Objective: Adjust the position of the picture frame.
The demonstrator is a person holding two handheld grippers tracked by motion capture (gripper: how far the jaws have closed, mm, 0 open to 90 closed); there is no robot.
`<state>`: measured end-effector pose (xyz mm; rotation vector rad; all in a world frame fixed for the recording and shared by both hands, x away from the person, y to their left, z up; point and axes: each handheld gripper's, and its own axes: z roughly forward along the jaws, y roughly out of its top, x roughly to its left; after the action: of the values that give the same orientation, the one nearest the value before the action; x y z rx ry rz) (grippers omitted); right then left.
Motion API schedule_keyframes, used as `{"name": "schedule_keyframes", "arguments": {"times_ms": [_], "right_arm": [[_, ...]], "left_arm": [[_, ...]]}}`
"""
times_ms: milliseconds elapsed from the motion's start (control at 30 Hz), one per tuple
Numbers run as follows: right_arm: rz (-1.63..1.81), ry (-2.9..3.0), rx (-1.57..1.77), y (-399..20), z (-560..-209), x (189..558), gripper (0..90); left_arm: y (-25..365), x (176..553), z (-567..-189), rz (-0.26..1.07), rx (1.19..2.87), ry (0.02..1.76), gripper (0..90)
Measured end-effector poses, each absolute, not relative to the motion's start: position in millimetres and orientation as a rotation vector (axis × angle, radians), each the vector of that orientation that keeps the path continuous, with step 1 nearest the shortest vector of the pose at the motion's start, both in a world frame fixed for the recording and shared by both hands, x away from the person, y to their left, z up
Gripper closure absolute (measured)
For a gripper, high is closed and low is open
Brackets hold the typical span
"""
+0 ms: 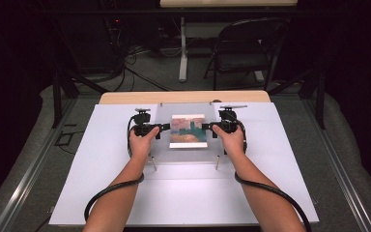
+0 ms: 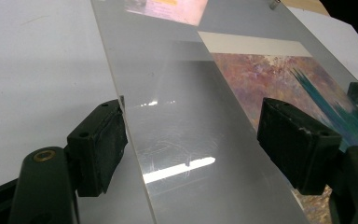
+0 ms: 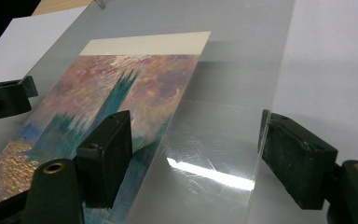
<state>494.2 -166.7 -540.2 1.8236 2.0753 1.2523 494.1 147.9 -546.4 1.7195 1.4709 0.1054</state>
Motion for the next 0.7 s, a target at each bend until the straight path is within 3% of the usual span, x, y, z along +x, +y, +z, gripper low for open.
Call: {"name": "schedule_keyframes", "arguments": {"times_ms": [700], "right_arm": [[1.281,2.034,1.78,-166.4,-538.5,489.3,25.8]], "left_arm": [[153.1,490.9,-545.9,0.125,1.668,1.434,30.1]]}}
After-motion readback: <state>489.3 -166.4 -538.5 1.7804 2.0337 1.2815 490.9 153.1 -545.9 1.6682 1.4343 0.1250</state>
